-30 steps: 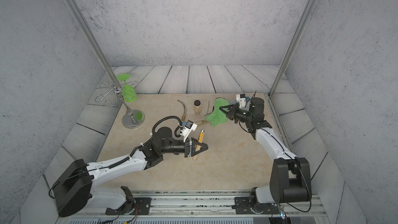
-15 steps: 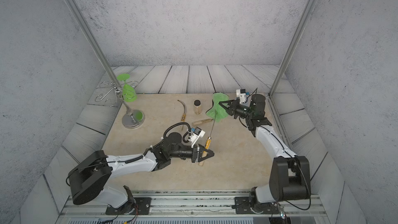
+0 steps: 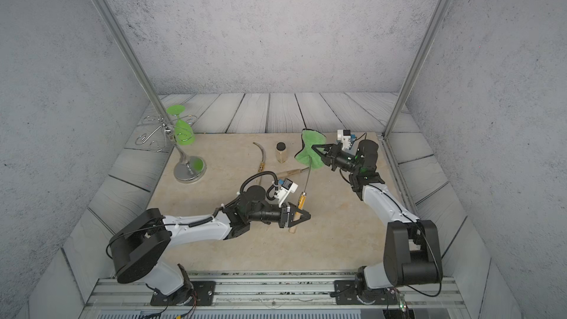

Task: Wipe small sickles with rags
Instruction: Wipe the small sickle.

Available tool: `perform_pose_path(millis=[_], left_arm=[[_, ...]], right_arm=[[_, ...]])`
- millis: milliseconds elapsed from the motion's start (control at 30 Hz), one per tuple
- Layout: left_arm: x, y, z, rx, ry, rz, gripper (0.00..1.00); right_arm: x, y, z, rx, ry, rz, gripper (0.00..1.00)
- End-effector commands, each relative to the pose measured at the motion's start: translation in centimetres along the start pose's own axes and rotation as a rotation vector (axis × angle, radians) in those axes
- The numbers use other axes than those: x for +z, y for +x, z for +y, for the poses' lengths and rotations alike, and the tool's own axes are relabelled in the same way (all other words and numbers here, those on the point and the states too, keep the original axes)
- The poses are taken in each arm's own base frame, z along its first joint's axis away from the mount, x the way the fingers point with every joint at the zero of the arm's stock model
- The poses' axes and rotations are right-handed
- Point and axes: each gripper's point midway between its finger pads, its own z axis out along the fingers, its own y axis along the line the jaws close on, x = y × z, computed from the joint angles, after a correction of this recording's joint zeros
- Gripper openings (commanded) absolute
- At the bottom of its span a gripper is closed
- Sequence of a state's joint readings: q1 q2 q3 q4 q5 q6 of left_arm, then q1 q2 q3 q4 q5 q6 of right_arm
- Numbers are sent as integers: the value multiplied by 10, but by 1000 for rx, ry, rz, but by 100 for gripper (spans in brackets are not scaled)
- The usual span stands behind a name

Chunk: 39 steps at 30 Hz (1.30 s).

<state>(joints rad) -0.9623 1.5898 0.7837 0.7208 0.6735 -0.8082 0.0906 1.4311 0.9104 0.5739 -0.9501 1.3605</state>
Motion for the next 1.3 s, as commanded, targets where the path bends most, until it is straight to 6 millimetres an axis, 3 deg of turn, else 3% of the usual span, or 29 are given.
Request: perform_pose_path(millis=[0,300,833,1100,1267], left_arm=[[6,-28,-24,100,73,-67,0],[6,-56,-17,131,66,-121,0],[1,-112,-5,153,75,-148,0],[-9,-144,0,150,79,-192,0],[-23,-161,7,127,79,-239,0]], right_arm=[[-2,21,36,-34,-99,57,6],[-3,30,50,-44,-120,76,7],[4,63,39,-36,-90,180,7],[5,75,33,-21,-91,219,7],[2,78,44,-40,-129,224,7]])
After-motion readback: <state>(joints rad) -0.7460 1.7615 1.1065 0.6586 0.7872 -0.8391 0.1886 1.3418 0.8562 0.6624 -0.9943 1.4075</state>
